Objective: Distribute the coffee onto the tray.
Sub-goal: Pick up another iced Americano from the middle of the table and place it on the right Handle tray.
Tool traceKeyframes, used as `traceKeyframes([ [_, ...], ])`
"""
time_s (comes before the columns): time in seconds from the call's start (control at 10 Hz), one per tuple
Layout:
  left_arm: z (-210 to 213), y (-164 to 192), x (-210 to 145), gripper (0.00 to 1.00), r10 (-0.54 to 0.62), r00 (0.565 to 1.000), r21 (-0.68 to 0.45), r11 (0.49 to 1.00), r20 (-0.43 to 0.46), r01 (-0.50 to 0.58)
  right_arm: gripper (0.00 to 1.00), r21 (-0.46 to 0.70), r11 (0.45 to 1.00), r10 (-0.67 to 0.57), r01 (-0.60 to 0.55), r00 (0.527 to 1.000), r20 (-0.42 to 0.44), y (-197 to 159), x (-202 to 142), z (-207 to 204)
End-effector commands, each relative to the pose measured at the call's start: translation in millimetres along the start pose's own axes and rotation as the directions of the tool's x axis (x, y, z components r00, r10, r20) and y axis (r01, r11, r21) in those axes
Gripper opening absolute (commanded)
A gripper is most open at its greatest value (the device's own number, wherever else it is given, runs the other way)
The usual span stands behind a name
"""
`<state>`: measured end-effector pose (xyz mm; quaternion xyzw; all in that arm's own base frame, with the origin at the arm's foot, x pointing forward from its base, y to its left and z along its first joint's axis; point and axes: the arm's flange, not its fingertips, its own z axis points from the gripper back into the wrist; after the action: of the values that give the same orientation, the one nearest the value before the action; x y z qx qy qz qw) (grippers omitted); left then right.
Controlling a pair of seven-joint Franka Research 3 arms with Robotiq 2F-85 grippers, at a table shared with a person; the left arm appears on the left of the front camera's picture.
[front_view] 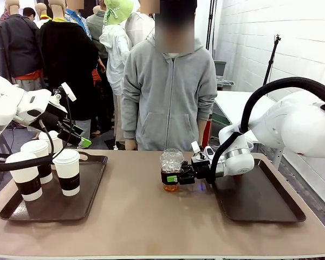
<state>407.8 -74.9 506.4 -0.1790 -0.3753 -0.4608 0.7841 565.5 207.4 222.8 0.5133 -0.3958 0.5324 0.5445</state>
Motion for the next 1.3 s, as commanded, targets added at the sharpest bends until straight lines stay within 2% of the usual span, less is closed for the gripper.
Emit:
traceKeyframes([
  [0.0, -2.2, 3.8, -3.1, 1.00, -0.017, 1.000, -0.011, 1.000, 0.026, 0.017, 0.63, 0.014, 1.000, -0.010, 0.010, 1.000, 0.020, 2.9, 8.9, 0.8],
  [0.4, -2.2, 3.8, -3.1, 1.00, -0.017, 1.000, -0.011, 1.000, 0.026, 0.017, 0.63, 0.048, 0.998, -0.034, 0.032, 0.998, 0.050, 29.2, 55.3, 19.4],
  [0.7, -2.2, 3.8, -3.1, 1.00, -0.017, 1.000, -0.011, 1.000, 0.026, 0.017, 0.63, 0.074, 0.996, -0.043, 0.040, 0.998, 0.041, 70.7, 79.2, 47.0],
  [0.9, -2.2, 3.8, -3.1, 1.00, -0.017, 1.000, -0.011, 1.000, 0.026, 0.017, 0.63, 0.084, 0.996, -0.016, 0.014, 1.000, 0.016, 105.3, 88.2, 79.2],
  [1.2, -2.2, 3.8, -3.1, 1.00, -0.017, 1.000, -0.011, 1.000, 0.026, 0.017, 0.63, 0.016, 1.000, 0.013, -0.013, 1.000, -0.011, 138.2, 81.3, 128.3],
])
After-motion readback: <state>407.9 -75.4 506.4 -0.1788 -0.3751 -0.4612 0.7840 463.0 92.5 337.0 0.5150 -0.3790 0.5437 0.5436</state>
